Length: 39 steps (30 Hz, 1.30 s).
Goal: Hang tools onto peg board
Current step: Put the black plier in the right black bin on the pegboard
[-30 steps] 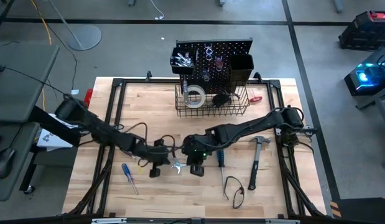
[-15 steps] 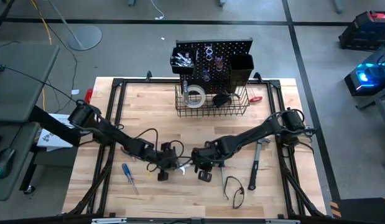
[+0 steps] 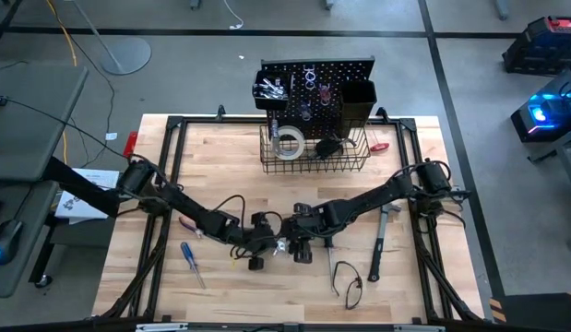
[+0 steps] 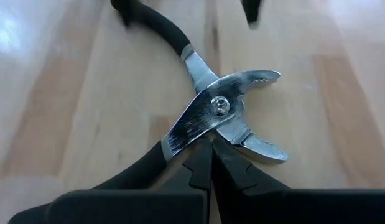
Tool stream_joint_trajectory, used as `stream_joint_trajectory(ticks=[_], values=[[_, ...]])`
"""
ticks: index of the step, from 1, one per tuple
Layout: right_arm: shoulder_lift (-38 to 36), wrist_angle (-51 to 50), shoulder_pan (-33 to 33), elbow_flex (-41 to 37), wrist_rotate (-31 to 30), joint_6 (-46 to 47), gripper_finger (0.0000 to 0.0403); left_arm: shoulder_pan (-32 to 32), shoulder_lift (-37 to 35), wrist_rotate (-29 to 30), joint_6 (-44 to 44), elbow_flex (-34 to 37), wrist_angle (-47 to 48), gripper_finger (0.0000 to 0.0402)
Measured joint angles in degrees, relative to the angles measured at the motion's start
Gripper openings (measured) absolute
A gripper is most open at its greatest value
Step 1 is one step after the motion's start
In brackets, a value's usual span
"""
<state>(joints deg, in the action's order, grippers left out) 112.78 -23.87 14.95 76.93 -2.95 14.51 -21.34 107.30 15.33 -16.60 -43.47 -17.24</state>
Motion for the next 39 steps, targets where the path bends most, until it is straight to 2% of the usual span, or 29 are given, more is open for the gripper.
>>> stream_joint_trajectory(ticks=[6,13,16,21,26,33,36,39], values=[[3.4,0.5,-0.4,0.0,3.2,0.6,0.022,1.9,1.6,6.8,1.8,-2.7,-0.3,0.0],[4.5,0.0,-0.7,0.0,-0.4,6.4,0.022,3.4,3.1,4.6,0.5,-5.1,2.6,0.0],[3.8,-1.4,-1.1,0.0,1.4,8.3,0.022,3.4,0.9,3.0,-0.6,-4.7,5.4,0.0],[1.2,-7.2,-0.8,0.0,3.0,1.6,0.022,3.7,-0.2,3.0,0.5,-4.2,6.0,0.0],[0.0,-15.6,-1.6,0.0,1.5,-7.7,0.022,4.5,-0.2,3.2,0.4,-4.2,5.8,0.0],[2.7,-13.7,-3.3,0.1,2.5,-15.5,0.0216,5.7,-0.2,3.4,0.2,-4.1,5.1,0.0],[5.2,-14.2,-3.5,0.4,3.5,-18.3,0.0202,6.3,-0.2,3.4,0.2,-4.1,4.6,0.0],[8.2,-14.5,-3.3,0.8,3.0,-19.3,0.0166,6.9,-0.3,3.4,0.3,-4.1,3.8,0.0]])
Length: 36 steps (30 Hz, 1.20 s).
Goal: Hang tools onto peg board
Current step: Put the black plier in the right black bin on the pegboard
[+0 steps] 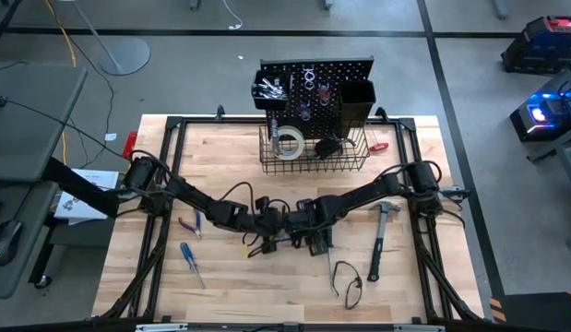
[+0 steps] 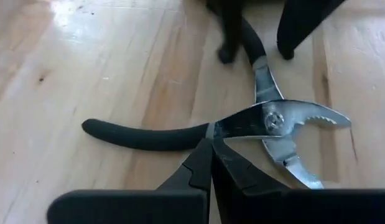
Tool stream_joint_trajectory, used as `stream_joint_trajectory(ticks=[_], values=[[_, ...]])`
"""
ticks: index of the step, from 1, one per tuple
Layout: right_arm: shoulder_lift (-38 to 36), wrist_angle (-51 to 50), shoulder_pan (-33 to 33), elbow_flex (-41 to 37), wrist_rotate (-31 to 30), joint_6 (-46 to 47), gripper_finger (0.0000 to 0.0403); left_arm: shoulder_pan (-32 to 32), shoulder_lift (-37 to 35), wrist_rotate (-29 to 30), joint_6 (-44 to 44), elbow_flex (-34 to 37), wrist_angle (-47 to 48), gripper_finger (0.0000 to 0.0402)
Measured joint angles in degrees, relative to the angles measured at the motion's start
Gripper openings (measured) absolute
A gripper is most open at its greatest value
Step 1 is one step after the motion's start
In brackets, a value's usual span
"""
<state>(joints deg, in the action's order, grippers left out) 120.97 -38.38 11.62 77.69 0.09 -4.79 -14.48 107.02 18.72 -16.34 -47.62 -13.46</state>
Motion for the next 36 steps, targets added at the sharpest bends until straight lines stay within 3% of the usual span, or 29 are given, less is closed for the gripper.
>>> stream_joint_trajectory(ticks=[6,11,19,25,36], values=[[0.8,0.4,0.1,0.2,-0.6,1.9,0.0022,0.7,-1.2,-0.5,0.0,0.0,0.7,0.0],[0.8,0.2,0.1,0.2,0.1,3.2,0.0009,0.6,-8.5,0.4,0.9,0.0,7.1,0.0],[0.9,-0.4,0.0,1.2,1.7,5.1,0.0009,0.4,-26.7,9.7,2.1,-0.1,26.4,0.0],[-6.3,-1.8,-1.9,0.1,4.3,12.5,0.0002,0.3,-37.7,16.3,2.7,0.0,33.9,0.0],[-15.9,-1.3,-3.1,2.0,5.0,20.8,0.0005,0.8,-44.5,19.5,3.1,0.0,39.5,0.0]])
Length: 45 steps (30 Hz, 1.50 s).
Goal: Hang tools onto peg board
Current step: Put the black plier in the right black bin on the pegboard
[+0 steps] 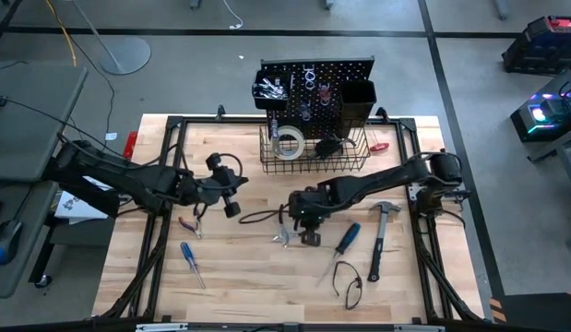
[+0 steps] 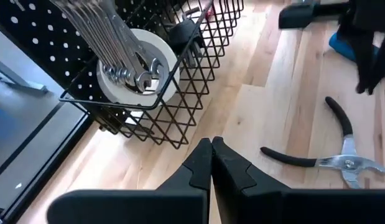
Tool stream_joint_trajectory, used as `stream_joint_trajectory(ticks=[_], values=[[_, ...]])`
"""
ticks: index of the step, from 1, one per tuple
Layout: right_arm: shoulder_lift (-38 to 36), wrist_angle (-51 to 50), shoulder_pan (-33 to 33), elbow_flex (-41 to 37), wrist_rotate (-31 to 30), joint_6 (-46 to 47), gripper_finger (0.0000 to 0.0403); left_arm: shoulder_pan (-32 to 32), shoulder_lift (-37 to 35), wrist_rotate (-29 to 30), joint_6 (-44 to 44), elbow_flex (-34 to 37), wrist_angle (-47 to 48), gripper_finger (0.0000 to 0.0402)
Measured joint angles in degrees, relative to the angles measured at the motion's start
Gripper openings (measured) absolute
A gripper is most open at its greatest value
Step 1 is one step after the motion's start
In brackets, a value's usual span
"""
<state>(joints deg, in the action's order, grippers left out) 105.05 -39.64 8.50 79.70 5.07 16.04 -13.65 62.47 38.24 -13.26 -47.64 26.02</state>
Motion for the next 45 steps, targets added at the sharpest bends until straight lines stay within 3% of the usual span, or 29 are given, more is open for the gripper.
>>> stream_joint_trajectory(ticks=[4,8,11,16,21,26,31,45], values=[[-0.6,0.0,0.0,1.2,3.2,-0.2,0.0003,0.0,0.2,-1.1,-0.2,0.0,0.3,0.0],[-0.2,0.8,0.2,1.4,4.6,0.2,0.0001,0.0,2.5,-6.6,-1.5,0.3,-2.2,0.0],[1.0,0.9,0.3,1.4,4.8,-0.7,0.0006,-0.9,5.4,-11.4,-1.9,4.3,-11.7,0.0],[4.1,-1.4,0.3,1.6,4.7,-0.8,0.0011,-2.2,13.9,-18.5,-5.7,12.5,-37.4,0.0],[7.5,0.5,0.1,-1.0,2.3,3.9,0.0001,-2.3,24.9,-19.9,-7.7,12.2,-45.8,0.0],[7.5,1.7,0.0,-5.5,2.4,6.4,0.0003,-2.3,34.8,-25.6,-7.7,7.8,-46.8,0.0],[7.0,0.6,0.6,-6.3,2.1,6.0,0.0004,-2.5,41.3,-27.8,-5.1,2.6,-46.3,0.0],[2.2,-1.6,0.6,-6.4,-0.5,6.1,0.0004,-3.2,43.4,-24.3,-4.6,0.7,-36.9,0.0]])
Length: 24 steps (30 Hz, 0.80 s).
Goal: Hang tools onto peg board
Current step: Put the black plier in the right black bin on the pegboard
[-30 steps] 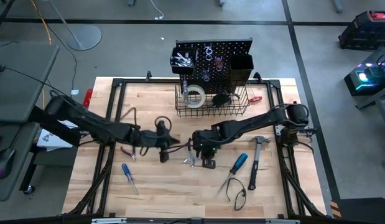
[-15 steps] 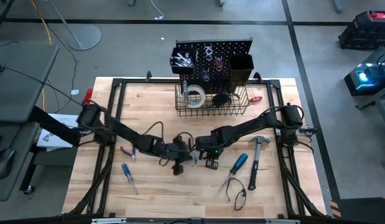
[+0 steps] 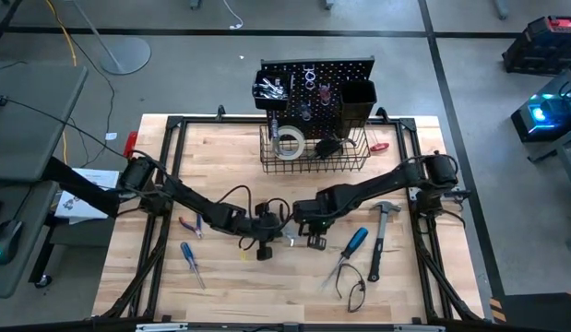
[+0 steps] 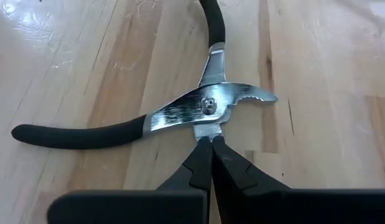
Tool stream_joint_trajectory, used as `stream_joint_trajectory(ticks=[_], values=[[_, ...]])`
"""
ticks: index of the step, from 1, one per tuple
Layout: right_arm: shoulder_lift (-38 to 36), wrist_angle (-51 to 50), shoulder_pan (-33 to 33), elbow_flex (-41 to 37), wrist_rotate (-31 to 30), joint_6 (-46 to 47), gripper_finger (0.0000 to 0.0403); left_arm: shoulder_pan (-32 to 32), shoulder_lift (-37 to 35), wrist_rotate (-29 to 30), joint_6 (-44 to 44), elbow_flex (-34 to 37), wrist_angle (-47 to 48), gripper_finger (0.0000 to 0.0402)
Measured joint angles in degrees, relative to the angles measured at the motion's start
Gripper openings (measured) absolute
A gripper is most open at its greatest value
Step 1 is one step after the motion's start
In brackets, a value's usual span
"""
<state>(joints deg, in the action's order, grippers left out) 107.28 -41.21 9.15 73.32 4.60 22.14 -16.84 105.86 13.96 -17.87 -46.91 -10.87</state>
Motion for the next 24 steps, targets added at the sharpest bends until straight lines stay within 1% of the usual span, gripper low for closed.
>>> stream_joint_trajectory(ticks=[4,7,11,13,15,17,20,22,24], values=[[-2.9,-7.7,0.0,0.0,-3.7,2.3,0.0004,0.0,-0.1,0.3,0.0,0.1,-0.4,0.0],[-2.8,-11.4,0.0,-0.5,-2.7,2.3,0.0004,0.1,0.7,1.4,0.0,0.0,-0.7,0.0],[-2.4,-7.2,-0.2,-5.2,2.5,5.1,0.0004,0.3,3.0,1.8,-0.2,-0.1,-1.0,0.0],[-2.4,-5.0,-0.2,-7.6,2.6,7.6,0.0004,0.3,4.1,1.2,-1.7,-0.2,-1.6,0.0],[-2.4,-3.3,0.1,-9.4,2.2,7.8,0.0004,-0.1,5.1,0.6,-3.2,-0.3,-2.7,0.0],[-2.4,-2.5,0.5,-10.0,0.4,7.2,0.0004,-0.5,5.5,0.9,-4.2,-0.3,-3.4,0.0],[-3.1,-3.2,0.7,-9.1,-1.0,3.3,0.0007,-1.1,5.6,1.8,-4.4,-0.2,-4.2,0.0],[-3.9,-3.7,0.5,-7.5,0.2,0.2,0.0018,-1.5,5.7,2.7,-4.5,-0.1,-4.7,0.0],[-4.5,-4.7,0.3,-6.1,1.2,-4.5,0.0039,-1.5,5.7,3.0,-4.6,-0.1,-4.8,0.0]])
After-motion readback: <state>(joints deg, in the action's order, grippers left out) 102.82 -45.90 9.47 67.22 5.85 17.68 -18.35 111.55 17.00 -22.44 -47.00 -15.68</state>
